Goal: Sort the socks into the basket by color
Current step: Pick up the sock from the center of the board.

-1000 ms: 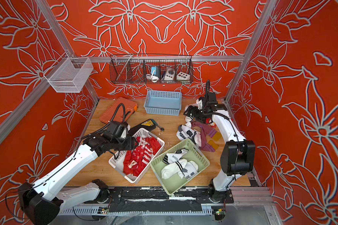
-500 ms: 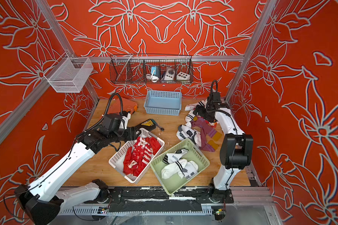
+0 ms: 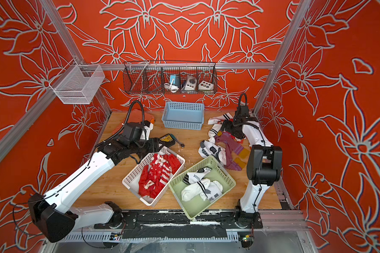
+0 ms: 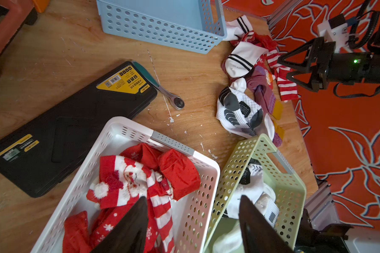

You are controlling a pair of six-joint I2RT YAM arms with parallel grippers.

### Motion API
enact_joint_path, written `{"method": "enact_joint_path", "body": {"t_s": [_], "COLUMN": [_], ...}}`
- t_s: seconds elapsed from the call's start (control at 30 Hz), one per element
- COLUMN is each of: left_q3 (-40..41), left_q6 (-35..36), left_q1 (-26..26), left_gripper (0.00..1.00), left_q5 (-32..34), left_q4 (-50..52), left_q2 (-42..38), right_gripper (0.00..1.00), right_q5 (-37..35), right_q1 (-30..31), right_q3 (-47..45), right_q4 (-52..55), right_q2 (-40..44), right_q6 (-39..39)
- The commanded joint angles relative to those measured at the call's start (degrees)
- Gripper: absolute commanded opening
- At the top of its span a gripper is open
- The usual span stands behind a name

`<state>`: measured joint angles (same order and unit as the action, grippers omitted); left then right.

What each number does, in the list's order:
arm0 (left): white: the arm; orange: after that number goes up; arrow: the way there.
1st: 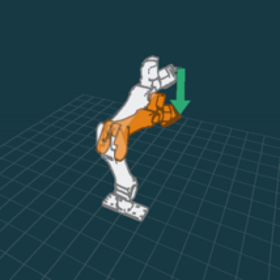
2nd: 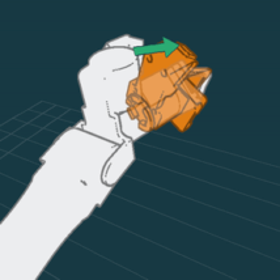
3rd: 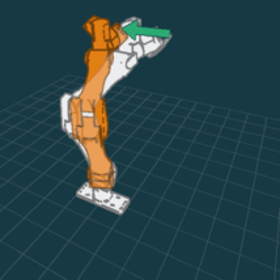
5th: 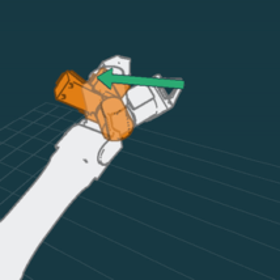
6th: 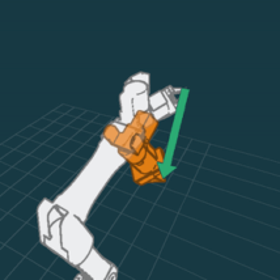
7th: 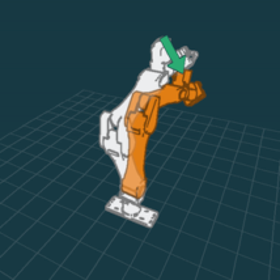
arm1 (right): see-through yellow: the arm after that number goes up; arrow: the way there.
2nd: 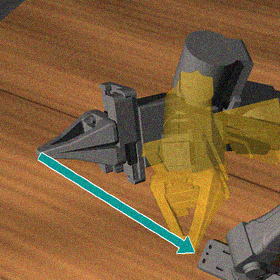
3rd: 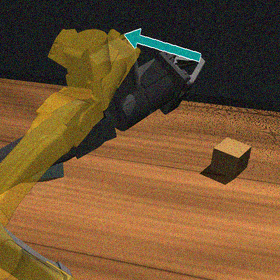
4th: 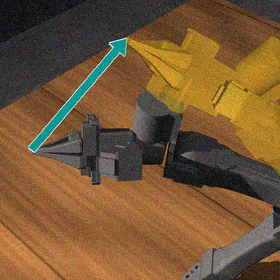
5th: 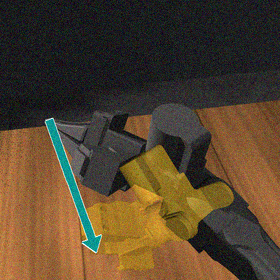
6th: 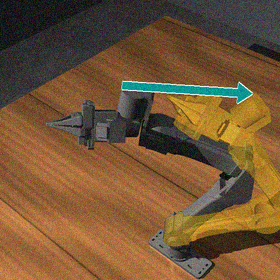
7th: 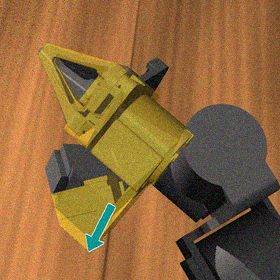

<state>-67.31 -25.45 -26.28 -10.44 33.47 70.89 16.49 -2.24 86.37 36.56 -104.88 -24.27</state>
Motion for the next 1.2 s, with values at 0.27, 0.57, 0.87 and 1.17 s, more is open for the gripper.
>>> {"method": "enact_joint_path", "body": {"t_s": [0.27, 0.57, 0.87, 1.17], "left_q3": [-2.11, -1.27, -0.81, 0.49], "left_q6": [0.05, -1.29, -2.44, -4.01], "left_q1": [0.19, 0.18, 0.23, 0.18], "left_gripper": [0.64, 0.63, 0.63, 0.63], "left_q5": [-2.35, -1.56, -0.46, -1.4], "left_q4": [-2.14, -2.45, -2.18, -4.42], "left_q2": [2.67, 1.43, 0.65, 1.41], "right_gripper": [0.92, 0.63, 0.65, 0.82], "right_q5": [-3.31, -0.33, -5.21, -10.79], "right_q1": [-4.23, -7.51, -10.81, -14.99], "right_q3": [3.65, 7.55, 7.37, 1.53], "right_q4": [-2.96, -3.46, -4.46, -6.45], "right_q2": [-4.62, -9.59, -9.95, -6.53], "right_q6": [0.46, 1.0, 0.81, -0.33]}}
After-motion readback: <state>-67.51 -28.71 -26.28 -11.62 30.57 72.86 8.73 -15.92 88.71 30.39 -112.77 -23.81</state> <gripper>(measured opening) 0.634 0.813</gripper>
